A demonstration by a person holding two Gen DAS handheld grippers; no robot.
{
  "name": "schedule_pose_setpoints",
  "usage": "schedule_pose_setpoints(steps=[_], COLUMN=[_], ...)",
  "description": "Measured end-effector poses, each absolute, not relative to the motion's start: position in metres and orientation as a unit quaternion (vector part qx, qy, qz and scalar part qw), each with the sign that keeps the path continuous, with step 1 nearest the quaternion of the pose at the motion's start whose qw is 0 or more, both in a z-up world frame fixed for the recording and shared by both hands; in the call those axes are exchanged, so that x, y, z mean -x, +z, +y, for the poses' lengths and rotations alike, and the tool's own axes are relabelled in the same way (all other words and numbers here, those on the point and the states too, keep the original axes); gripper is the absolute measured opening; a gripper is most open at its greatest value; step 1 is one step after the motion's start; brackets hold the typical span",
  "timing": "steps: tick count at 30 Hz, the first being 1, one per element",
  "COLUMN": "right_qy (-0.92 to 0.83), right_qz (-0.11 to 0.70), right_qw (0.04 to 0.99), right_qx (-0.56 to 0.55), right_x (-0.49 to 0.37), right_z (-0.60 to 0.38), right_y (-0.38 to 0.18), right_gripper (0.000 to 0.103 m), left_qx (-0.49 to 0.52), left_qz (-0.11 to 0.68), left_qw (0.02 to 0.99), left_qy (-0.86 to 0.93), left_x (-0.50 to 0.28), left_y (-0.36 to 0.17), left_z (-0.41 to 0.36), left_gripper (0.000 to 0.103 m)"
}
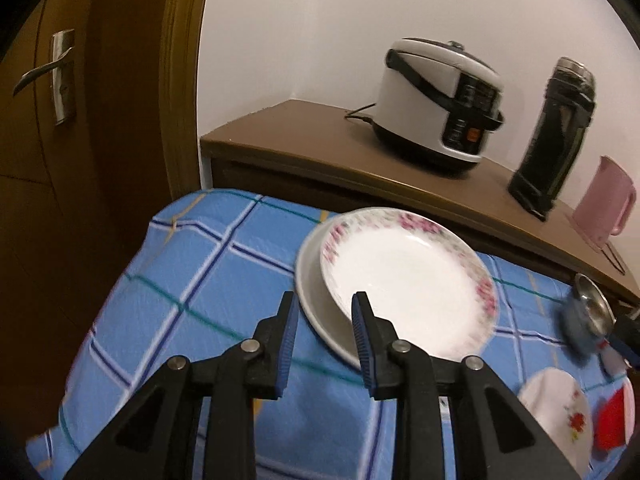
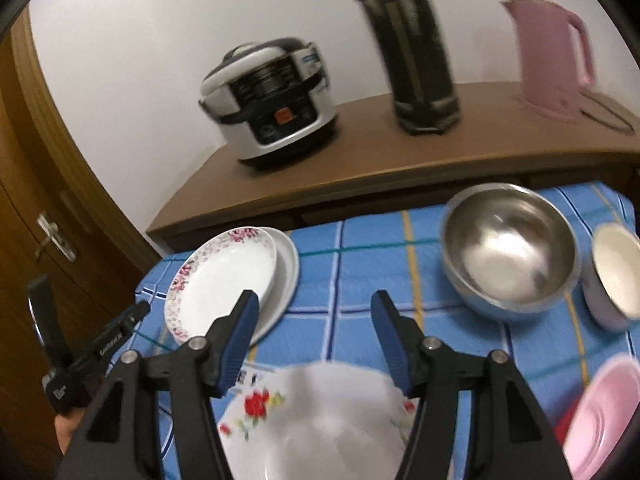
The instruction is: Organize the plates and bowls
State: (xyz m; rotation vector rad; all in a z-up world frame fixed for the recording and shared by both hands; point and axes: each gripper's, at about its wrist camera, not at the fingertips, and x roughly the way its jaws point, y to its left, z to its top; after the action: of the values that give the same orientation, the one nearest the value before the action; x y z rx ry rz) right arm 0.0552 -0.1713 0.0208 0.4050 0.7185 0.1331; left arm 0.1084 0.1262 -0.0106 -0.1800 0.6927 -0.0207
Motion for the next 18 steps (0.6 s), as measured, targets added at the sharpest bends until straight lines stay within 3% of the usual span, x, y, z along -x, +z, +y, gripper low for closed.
schedule_pose_setpoints(steps=[18], right_qy=[0.015], right_qz=[0.299], right_qw=[0.929], right_qx=[-0.216], right_x=[0.05], right_z=[-0.209], right_y=[0.0], right_gripper=[0.062], left_qx=[0.055], left_qz=[0.35], left_qw=[0.934], left_qy=[-0.04], left_x=[-0.03], left_y=[-0.01], left_z=[0.067], left_gripper=[0.03])
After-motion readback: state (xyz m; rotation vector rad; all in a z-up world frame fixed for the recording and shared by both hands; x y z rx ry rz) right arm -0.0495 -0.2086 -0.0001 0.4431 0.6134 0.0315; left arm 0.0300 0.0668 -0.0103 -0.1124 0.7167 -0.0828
